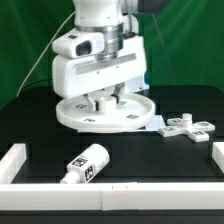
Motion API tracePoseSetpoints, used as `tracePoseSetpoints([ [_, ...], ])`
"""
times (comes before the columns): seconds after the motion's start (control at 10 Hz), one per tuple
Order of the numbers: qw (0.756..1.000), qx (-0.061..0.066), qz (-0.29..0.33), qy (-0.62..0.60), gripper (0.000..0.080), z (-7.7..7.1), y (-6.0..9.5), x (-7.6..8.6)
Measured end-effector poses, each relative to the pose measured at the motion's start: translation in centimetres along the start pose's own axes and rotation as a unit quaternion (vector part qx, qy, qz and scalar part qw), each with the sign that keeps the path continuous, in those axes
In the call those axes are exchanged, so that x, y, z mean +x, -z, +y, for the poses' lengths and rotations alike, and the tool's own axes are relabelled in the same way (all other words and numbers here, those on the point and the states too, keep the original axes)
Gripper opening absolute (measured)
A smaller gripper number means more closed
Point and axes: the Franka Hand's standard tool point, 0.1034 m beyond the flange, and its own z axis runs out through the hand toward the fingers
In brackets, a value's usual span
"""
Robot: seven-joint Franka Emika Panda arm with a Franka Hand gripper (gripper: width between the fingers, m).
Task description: Assemble round table
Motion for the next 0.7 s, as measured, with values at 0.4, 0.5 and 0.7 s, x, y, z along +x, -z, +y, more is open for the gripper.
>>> tracePoseSetpoints([
  [0.4, 1.000, 0.005, 0.005, 0.014, 0.0406, 0.3, -0.5, 1.5],
  [0.5, 1.000, 0.005, 0.004, 0.008, 0.0406, 0.2, -0.5, 1.6],
  [0.7, 1.000, 0.003, 0.000, -0.016, 0.0406, -0.6, 0.5, 5.1],
])
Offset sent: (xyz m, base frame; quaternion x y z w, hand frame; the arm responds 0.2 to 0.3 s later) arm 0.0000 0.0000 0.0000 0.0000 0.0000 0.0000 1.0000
